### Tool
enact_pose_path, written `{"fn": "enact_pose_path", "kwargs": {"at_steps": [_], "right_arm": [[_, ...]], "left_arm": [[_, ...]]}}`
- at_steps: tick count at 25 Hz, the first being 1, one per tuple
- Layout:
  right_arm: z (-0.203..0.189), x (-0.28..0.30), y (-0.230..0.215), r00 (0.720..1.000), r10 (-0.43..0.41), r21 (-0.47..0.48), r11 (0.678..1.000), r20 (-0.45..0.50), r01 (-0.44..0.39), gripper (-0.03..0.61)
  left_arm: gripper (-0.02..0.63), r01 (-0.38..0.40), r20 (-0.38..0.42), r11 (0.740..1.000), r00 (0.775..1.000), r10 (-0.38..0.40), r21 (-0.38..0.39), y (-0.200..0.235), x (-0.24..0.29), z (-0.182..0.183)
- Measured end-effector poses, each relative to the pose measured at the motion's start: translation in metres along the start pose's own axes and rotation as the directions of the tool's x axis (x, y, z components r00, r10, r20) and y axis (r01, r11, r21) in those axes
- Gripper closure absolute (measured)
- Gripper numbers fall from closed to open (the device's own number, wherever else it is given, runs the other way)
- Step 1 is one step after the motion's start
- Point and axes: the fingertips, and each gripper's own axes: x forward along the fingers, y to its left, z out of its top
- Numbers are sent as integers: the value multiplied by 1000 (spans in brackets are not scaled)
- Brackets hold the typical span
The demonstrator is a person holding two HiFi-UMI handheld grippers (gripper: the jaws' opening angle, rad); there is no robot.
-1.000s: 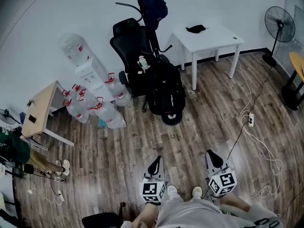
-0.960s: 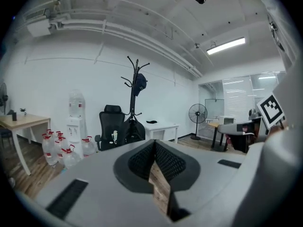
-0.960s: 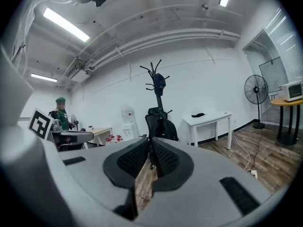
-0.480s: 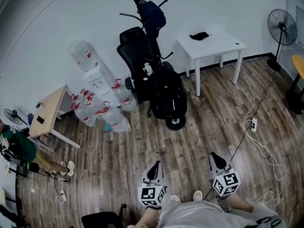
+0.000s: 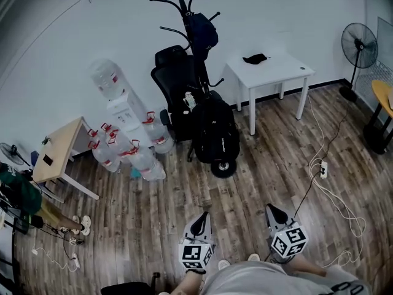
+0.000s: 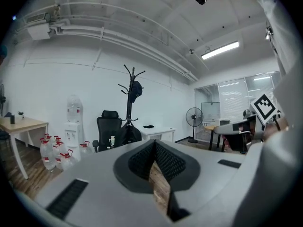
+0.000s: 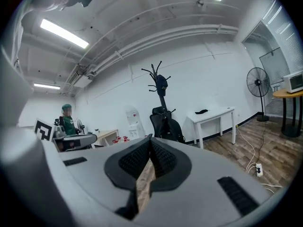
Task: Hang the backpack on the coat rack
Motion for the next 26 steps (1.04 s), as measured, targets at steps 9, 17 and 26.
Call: {"fn": "enact_pose_path", "kwargs": {"at_steps": [9, 17, 26], "right_arm": [[-5, 7, 3, 999, -32, -10, 999, -36, 31, 565], [-10, 10, 4, 998, -27, -23, 999, -49, 26, 565], [-14, 8, 0, 997, -33, -6, 999, -68, 33, 565]], "left_arm": [[604, 34, -13, 999, 999, -35, -26, -1, 5, -7], [604, 20, -26, 999, 999, -21, -37, 5, 5, -11], [604, 31, -45, 998, 998, -34, -50, -3, 3, -19]]}}
